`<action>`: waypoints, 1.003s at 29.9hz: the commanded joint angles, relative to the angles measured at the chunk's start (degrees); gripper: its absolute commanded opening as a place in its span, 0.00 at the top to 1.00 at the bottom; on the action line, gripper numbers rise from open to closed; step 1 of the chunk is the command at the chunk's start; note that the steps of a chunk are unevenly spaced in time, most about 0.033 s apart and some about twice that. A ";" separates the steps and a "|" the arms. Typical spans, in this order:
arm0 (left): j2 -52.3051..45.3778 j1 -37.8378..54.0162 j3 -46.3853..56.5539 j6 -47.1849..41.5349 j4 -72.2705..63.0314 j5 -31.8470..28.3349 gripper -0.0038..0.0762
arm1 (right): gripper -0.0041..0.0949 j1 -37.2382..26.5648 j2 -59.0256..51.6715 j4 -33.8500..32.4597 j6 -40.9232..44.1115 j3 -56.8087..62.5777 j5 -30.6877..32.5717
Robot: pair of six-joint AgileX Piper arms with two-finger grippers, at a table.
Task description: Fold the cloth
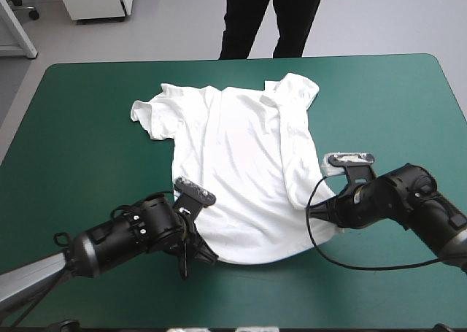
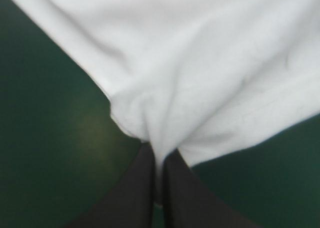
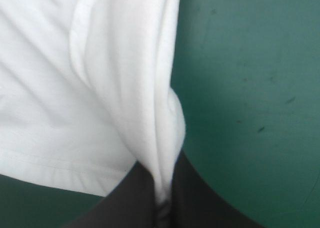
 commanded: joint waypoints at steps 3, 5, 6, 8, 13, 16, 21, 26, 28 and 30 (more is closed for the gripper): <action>-6.93 3.93 -9.10 -3.25 9.45 0.54 0.96 | 0.98 -0.14 -3.03 0.13 -3.88 -11.03 -1.34; -8.37 7.27 -12.60 -1.45 11.02 -1.26 0.96 | 0.98 -0.14 -3.03 -0.22 -4.60 -14.71 -2.09; -8.92 9.18 -14.51 0.38 11.14 -2.68 0.96 | 0.98 -0.14 -3.03 -0.56 -4.97 -16.67 -2.81; -9.47 12.68 -18.27 3.90 10.58 -5.38 0.96 | 0.98 -0.14 -3.03 -0.90 -5.60 -20.38 -4.75; -9.35 20.89 -28.77 15.71 4.33 -12.85 0.96 | 0.98 -0.14 -2.80 -1.11 -9.36 -28.29 -10.73; -9.35 24.81 -34.06 19.47 0.15 -18.26 0.96 | 0.98 -0.14 -2.80 -2.93 -11.36 -32.05 -14.34; -9.35 27.97 -41.52 23.13 -1.67 -26.52 0.96 | 0.98 -0.14 -2.80 -8.15 -12.62 -37.87 -20.87; -9.35 27.97 -48.05 26.51 -1.55 -35.55 0.96 | 0.98 -0.14 -2.80 -13.59 -13.32 -43.14 -30.44; -9.35 27.97 -50.06 26.51 -1.55 -38.54 0.96 | 0.98 -0.14 -2.80 -15.49 -13.68 -45.23 -34.67; -9.35 27.97 -52.29 27.06 -1.45 -40.95 0.96 | 0.98 -0.14 -2.71 -16.61 -14.31 -47.43 -37.74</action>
